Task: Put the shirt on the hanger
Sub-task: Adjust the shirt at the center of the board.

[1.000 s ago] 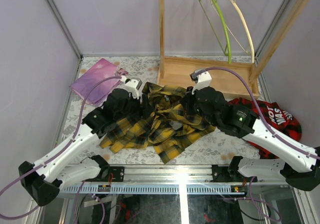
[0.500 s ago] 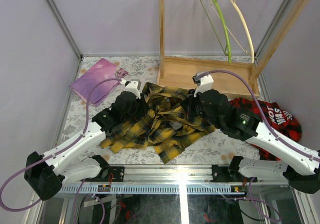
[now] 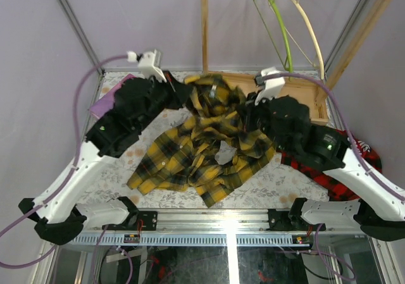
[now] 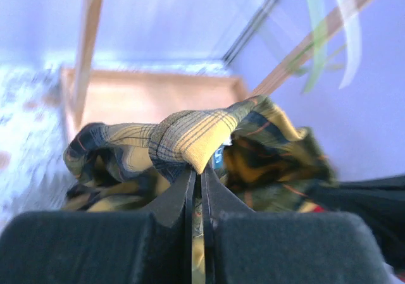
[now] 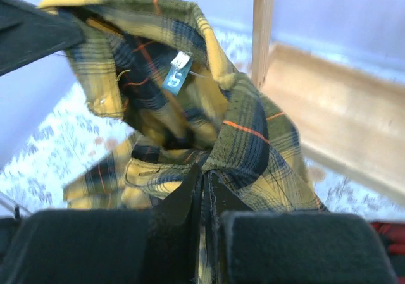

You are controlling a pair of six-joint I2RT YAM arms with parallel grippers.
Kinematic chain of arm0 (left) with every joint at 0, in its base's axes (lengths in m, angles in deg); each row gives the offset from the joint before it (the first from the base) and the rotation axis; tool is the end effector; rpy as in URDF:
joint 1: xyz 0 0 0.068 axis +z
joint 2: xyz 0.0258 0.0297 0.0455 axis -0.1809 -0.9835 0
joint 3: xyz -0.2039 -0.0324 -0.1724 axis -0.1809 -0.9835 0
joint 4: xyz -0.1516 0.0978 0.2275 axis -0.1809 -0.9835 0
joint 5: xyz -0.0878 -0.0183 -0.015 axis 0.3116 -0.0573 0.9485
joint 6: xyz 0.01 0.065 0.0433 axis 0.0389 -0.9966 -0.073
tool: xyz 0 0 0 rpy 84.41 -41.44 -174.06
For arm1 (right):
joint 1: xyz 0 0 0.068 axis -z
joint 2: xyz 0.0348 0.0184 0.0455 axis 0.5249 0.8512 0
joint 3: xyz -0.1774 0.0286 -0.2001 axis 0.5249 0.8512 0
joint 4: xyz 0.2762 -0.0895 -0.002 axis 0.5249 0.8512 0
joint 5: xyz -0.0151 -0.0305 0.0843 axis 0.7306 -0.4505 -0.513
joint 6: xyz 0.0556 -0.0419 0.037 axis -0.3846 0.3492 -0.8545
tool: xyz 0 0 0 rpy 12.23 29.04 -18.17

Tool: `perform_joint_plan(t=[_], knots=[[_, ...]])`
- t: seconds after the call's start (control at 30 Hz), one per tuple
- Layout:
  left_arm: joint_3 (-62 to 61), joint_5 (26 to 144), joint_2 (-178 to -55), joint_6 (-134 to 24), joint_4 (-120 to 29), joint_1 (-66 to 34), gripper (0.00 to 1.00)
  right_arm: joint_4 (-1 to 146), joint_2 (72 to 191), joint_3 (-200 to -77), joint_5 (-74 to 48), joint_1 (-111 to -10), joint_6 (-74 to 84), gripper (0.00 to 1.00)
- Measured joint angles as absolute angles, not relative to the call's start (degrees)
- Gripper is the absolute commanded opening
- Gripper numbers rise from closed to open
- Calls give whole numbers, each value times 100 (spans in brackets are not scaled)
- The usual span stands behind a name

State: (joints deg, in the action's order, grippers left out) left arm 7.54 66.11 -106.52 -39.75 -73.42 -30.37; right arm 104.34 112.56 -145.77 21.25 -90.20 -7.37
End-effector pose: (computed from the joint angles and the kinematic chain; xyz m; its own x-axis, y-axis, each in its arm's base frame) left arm 0.2343 -0.1858 0.4520 -0.3547 -0.2769 -0.8930 0.3879 0.8255 -0.4100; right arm 0.1655 0.2122 0.4685 -0.2775 0.1091 -0.9545 -0.4671 0.8529 0.2333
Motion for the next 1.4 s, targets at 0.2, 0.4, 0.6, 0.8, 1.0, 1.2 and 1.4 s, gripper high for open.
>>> perform_joint_plan(t=[0.2,0.4,0.6,0.8,1.0,1.2,1.4], knots=[[3879,6598,-11504,-4329,-8022,-3682,0,10674,12010,-16881,2518,-9016,73,0],[6732,6355,-12748,-4876,-8426,-4375,0,10888,13144,-19902,2794,-9014,959,0],[6893,6211,-12855,-5367,-7969,-4812,0,10467,13299,-20680,2783,-9014,1610,0],[6896,6213,-12936,-5691,-7281,-5048,0,9968,13367,-20944,2632,-9014,2025,0],[6454,5931,-12774,-5901,-7027,-5105,0,9817,13166,-20643,2525,-9014,2163,0],[6424,5295,-12783,-6135,-7187,-5105,0,9839,13315,-20695,2538,-9014,2288,0],[6448,4711,-12833,-6246,-7624,-5105,0,9868,13275,-20149,2724,-9014,2382,0]])
